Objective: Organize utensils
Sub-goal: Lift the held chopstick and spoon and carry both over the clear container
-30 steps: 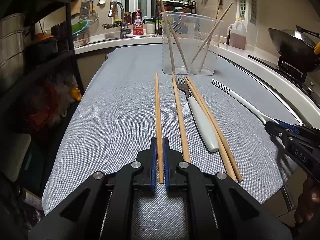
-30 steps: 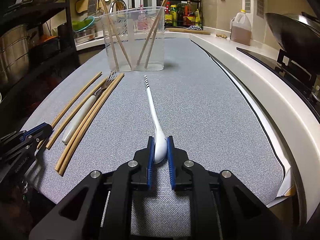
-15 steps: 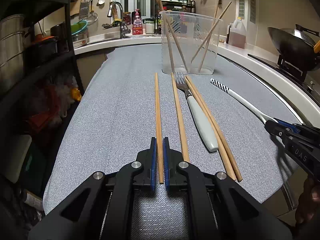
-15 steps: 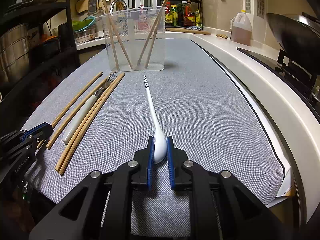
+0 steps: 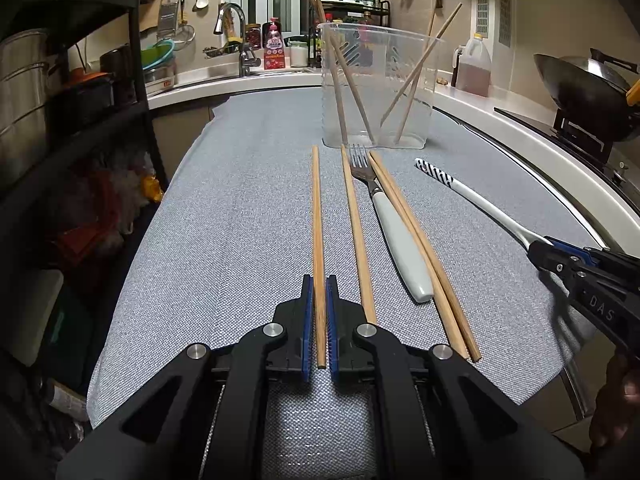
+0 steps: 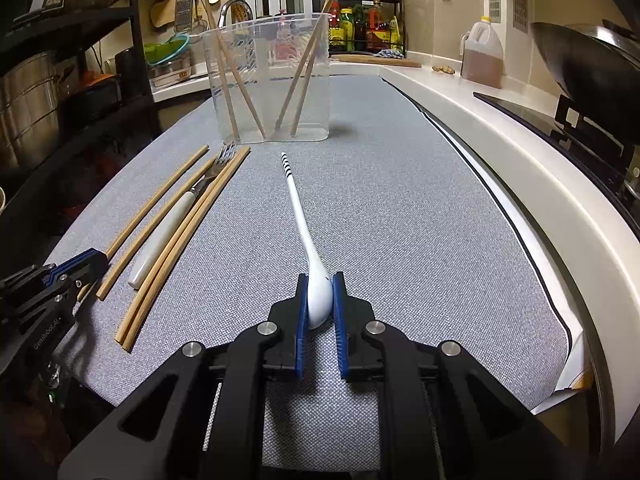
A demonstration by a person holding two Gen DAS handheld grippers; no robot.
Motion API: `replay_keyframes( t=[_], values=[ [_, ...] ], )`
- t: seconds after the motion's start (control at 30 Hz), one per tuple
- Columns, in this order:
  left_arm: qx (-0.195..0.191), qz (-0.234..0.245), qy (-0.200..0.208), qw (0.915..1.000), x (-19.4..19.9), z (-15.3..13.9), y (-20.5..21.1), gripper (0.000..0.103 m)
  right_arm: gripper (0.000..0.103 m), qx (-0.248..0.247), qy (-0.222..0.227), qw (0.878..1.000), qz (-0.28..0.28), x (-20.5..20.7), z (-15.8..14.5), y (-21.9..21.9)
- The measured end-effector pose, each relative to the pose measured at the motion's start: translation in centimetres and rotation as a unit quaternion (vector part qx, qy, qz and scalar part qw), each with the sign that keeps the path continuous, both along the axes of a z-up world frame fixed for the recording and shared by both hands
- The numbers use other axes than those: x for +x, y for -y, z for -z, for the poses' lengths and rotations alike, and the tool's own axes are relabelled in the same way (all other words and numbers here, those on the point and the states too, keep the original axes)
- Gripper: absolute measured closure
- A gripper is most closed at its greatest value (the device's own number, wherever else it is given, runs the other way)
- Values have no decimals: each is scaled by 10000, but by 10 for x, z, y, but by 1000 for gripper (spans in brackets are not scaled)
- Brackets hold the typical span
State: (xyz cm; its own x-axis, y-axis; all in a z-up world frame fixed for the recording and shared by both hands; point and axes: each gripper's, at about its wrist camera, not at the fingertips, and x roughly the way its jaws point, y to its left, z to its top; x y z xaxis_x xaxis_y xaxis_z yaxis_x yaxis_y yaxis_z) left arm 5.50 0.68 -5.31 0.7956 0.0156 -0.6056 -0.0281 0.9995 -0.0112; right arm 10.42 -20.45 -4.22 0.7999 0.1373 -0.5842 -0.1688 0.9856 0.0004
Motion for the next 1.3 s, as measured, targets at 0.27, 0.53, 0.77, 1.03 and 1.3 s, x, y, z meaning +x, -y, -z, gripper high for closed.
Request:
replay_keyframes(
  t=[0.27, 0.53, 0.77, 1.03, 1.3],
  values=[
    [13, -3, 307, 9995, -11, -13, 0, 97, 91, 23, 278, 9996, 71, -7, -17, 5],
    [68, 22, 863, 9962, -28, -40, 2, 97, 91, 19, 737, 9972, 108, -19, -51, 10],
    [-7, 131, 1259, 9920, -33, -73, 4, 97, 91, 27, 1019, 9947, 146, -21, -80, 16],
    [-136, 165, 1545, 9878, -23, -118, -3, 97, 91, 1, 1234, 9924, -13, -16, -113, 9],
    [-275, 193, 1493, 9882, 6, -168, -15, 97, 91, -173, 1222, 9918, -336, 5, -163, -11]
  ],
)
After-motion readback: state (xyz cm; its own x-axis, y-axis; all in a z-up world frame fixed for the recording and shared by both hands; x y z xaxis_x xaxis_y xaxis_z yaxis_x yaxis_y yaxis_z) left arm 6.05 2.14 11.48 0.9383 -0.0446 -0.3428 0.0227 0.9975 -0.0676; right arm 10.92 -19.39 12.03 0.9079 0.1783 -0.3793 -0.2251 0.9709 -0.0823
